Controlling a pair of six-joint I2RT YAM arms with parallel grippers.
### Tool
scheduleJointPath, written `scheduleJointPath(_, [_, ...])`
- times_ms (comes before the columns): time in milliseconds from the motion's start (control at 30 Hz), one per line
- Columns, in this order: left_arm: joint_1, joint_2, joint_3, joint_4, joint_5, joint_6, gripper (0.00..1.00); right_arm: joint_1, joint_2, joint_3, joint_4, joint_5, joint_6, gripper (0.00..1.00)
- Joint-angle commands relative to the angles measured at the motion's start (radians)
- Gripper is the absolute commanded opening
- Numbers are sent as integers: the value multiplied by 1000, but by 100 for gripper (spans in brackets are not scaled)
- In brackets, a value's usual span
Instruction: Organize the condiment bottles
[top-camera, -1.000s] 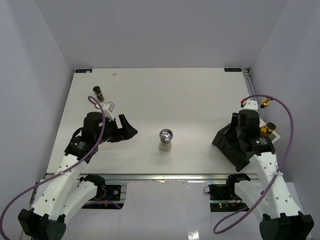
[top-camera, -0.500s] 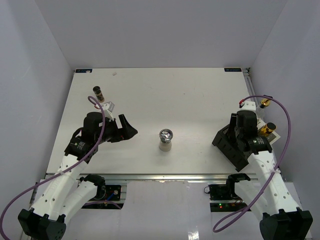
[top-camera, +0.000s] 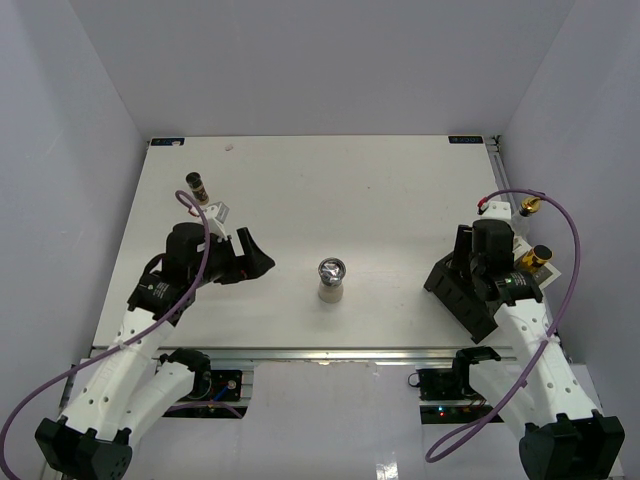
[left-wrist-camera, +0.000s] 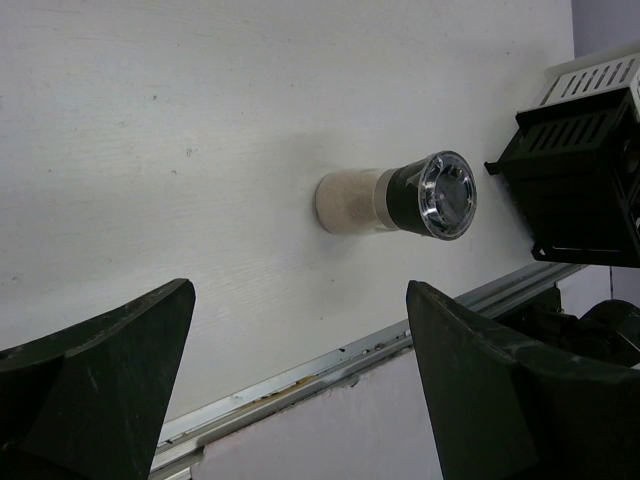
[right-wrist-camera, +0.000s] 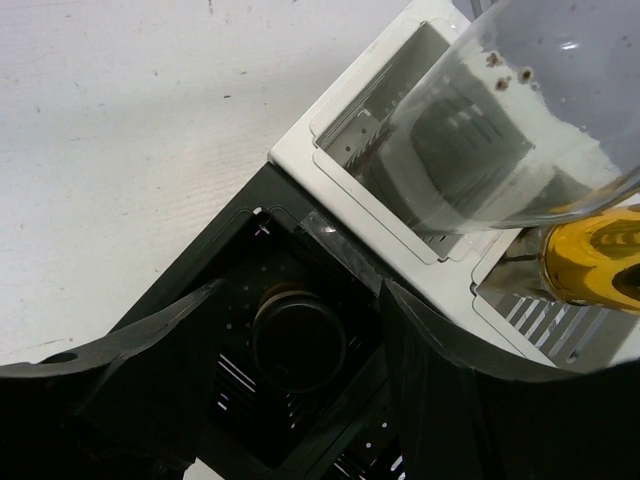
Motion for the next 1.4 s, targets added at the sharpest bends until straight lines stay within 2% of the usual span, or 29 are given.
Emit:
scheduleJointPath(0, [4,23,69,-2,-25,7,98,-5,-8,66,-12,-56,-10,72])
scheduleJointPath(100, [5,68,107,5,-77,6,98,-5,-13,120,-58,-116,-3,78])
scheduleJointPath(267, [6,155,213,6,-135,-4,98,-3,-23,189,-87,-253,-15,80])
scheduleJointPath(467, [28,305,392,-41,-282,0,98,-2,-20,216,-92,-421,-33,84])
scheduleJointPath(567, [94,378,444,-53,-306,5,98,11,-14,219,-68,-525,-35,86])
scheduleJointPath(767, [266,455,432,8,-257,7,98,96,44,316,-50,-602,-51,91])
scheduleJointPath(933, [387,529,465,82,-207,19,98,283,103,390,-31,-527,-48,93])
scheduleJointPath(1133, [440,725,588,110,-227,65,98,474,138,391,14,-475,-35,96])
scheduleJointPath(1367, [461,1022,789,109,-243,146,95,500,99,360,74,-438,-89,98])
